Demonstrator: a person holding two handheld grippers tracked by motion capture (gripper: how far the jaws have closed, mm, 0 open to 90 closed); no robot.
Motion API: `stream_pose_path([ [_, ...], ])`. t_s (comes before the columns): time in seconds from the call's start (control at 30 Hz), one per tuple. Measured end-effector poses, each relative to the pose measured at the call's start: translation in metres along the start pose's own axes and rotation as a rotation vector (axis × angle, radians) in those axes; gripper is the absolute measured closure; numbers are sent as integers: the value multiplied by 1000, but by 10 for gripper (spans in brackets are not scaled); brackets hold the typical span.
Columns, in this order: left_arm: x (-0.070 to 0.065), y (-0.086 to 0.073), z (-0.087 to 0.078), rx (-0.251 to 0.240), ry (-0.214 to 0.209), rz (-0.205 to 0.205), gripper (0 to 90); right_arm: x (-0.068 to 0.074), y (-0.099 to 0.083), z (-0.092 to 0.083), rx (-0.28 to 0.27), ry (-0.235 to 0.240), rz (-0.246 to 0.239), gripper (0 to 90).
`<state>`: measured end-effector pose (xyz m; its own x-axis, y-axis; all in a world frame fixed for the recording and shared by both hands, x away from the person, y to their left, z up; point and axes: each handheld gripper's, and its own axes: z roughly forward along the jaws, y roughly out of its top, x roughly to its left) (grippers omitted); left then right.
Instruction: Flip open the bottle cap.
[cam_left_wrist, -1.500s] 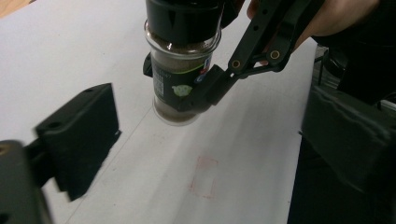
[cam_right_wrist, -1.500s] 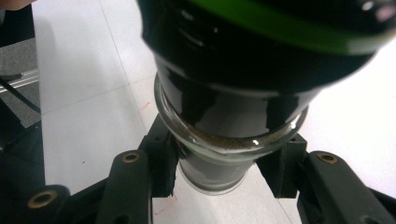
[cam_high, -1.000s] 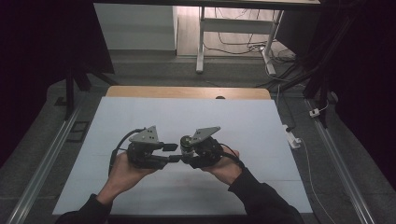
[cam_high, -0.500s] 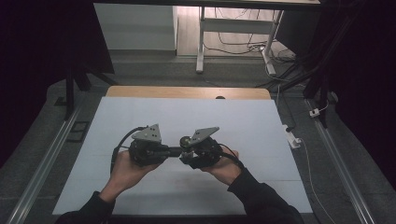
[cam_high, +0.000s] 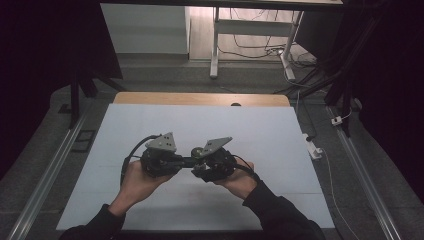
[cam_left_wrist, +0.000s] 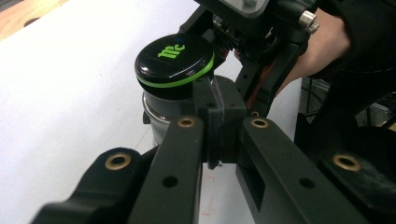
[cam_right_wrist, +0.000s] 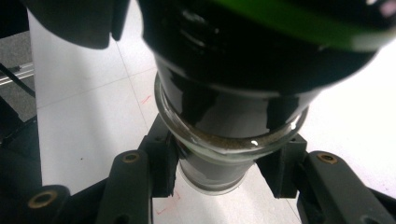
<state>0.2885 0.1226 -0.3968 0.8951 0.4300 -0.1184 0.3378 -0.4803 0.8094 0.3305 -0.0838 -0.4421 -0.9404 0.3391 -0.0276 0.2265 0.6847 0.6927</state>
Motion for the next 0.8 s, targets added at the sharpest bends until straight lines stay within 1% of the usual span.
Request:
stream_pose_path([
  [0.37, 3, 5, -5, -15, 9, -9, 890, 1, 0, 2, 4, 13, -3, 530],
  [0.8, 5, 11, -7, -28, 26, -5, 891, 2, 0, 1, 1, 15, -2, 531],
])
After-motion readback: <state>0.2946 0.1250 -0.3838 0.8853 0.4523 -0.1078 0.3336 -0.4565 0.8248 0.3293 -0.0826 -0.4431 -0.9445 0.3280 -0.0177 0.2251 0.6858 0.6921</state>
